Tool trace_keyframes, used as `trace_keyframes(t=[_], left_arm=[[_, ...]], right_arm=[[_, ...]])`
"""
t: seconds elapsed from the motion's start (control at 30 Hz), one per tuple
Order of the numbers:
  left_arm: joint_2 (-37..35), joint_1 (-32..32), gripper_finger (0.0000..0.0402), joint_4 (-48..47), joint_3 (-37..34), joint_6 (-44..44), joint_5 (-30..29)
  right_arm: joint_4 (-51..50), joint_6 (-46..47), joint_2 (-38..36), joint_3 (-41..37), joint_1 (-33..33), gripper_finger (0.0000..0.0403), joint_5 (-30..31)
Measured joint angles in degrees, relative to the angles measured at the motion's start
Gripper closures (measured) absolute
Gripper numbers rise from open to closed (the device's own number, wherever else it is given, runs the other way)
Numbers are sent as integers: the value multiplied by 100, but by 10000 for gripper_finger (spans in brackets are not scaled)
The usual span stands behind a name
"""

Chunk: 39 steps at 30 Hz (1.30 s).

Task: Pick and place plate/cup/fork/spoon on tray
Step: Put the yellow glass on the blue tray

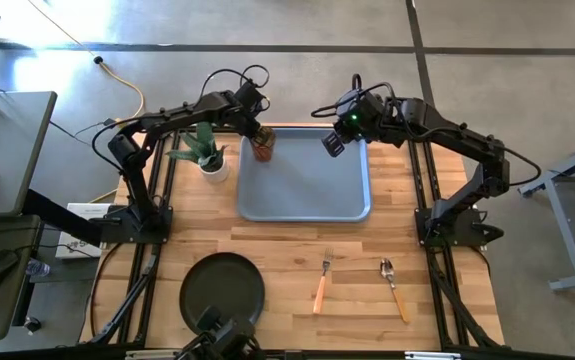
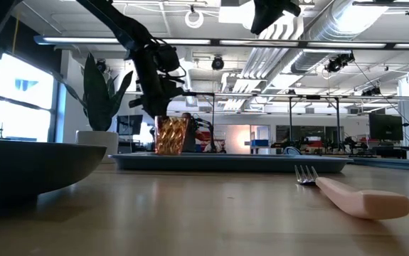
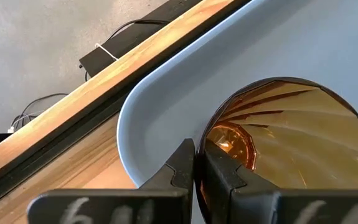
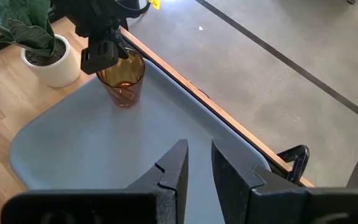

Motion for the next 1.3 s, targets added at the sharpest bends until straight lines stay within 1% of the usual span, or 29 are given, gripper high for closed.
trace_keyframes(t=[0.2,0.53,0.73,0.93,1.3], left_arm=[[0,0,367,2,0,3,1],[0,-2,344,7,0,20,1],[0,-2,319,9,0,158,63],[-27,-2,295,8,0,19,60],[-238,-2,291,44,0,111,-14]], right_arm=[[-2,-18,0,0,0,340,-8],[-2,-21,0,0,0,340,-6],[-2,-21,0,0,0,340,-6],[-2,-21,0,0,0,340,-4],[-2,-21,0,0,0,340,-1]])
